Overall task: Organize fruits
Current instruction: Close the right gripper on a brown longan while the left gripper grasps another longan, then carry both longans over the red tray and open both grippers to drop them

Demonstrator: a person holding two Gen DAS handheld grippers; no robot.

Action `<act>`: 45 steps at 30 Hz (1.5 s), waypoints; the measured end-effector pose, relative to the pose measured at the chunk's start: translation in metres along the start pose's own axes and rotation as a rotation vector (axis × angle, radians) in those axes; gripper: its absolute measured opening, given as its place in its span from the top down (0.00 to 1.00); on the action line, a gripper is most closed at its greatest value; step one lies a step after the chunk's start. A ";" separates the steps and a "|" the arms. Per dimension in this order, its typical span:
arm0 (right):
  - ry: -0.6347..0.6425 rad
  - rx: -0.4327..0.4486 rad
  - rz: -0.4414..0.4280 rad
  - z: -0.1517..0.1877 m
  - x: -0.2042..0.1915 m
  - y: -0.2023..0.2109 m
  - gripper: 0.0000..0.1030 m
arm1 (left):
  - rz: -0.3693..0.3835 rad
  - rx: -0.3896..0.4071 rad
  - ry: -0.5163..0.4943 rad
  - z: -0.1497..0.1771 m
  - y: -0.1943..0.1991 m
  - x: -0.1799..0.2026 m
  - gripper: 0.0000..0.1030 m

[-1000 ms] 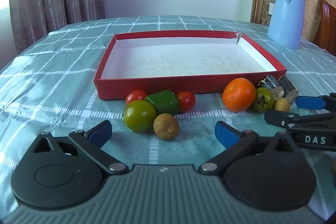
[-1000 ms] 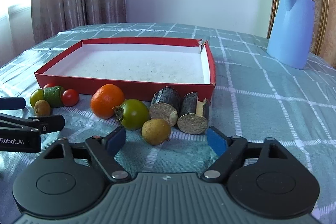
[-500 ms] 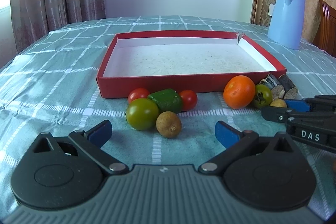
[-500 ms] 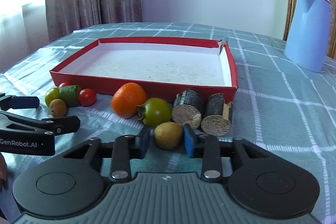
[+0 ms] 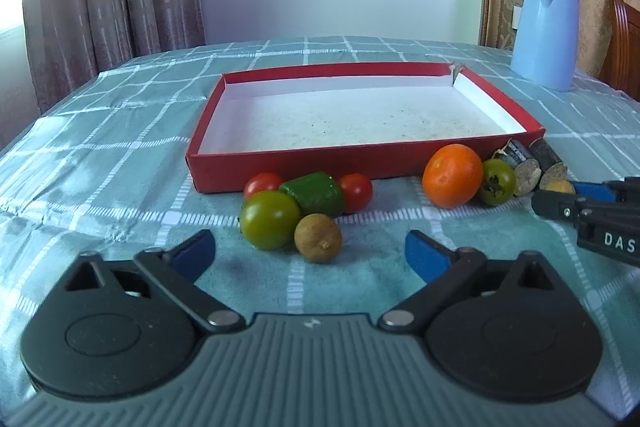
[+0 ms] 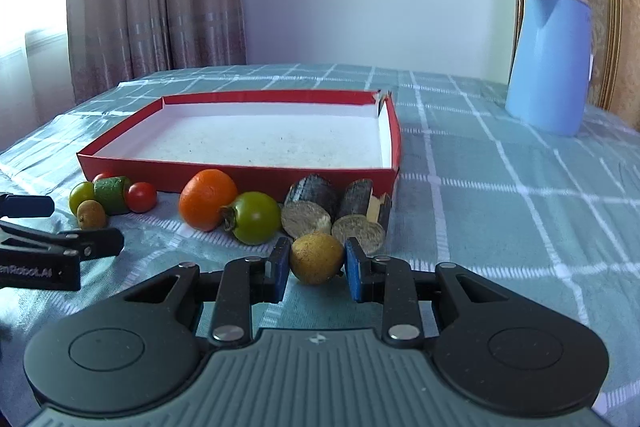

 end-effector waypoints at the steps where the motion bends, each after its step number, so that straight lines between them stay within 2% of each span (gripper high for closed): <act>1: -0.002 0.000 -0.002 0.000 0.000 0.000 0.73 | 0.003 -0.001 0.002 -0.001 -0.001 0.001 0.16; 4: -0.002 0.001 -0.009 0.002 0.000 0.001 0.73 | -0.014 -0.004 0.007 -0.002 -0.001 0.002 0.29; 9: -0.015 -0.008 -0.023 0.003 0.001 -0.001 0.73 | -0.065 0.019 -0.020 0.001 0.000 0.008 0.42; 11: -0.018 -0.012 -0.026 0.003 0.002 -0.001 0.73 | -0.076 0.023 -0.014 0.001 0.001 0.007 0.54; 15: -0.012 -0.016 -0.023 0.003 0.001 -0.001 0.73 | -0.061 0.029 0.003 0.003 0.006 0.003 0.59; 19: -0.022 -0.019 -0.030 0.003 0.001 -0.002 0.73 | -0.071 0.041 -0.025 0.007 0.007 0.006 0.62; 21: -0.023 -0.018 -0.031 0.003 0.001 -0.002 0.73 | -0.055 0.047 -0.023 0.007 0.010 0.005 0.68; 23: -0.024 -0.020 -0.032 0.003 0.002 -0.002 0.73 | -0.027 0.049 -0.024 0.009 0.013 0.005 0.83; 31: -0.039 -0.020 -0.044 0.003 0.005 -0.002 0.73 | -0.028 0.058 -0.063 0.011 0.010 0.010 0.83; 37: -0.036 -0.020 -0.043 0.003 0.005 -0.003 0.73 | 0.009 0.038 -0.046 0.007 0.001 0.010 0.80; 45: -0.008 -0.018 -0.035 0.004 0.001 -0.002 0.73 | 0.016 0.045 -0.052 0.006 -0.003 0.010 0.80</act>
Point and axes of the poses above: each gripper's, at about its wrist camera, not at the fingertips, and y roughly against the way its jaws point, x to its right, z to its underside, the point moved 2 cm from there along -y, roughly the way its jaws point, and after that the axes turned 3 degrees about -x, right-handed, at the moved point
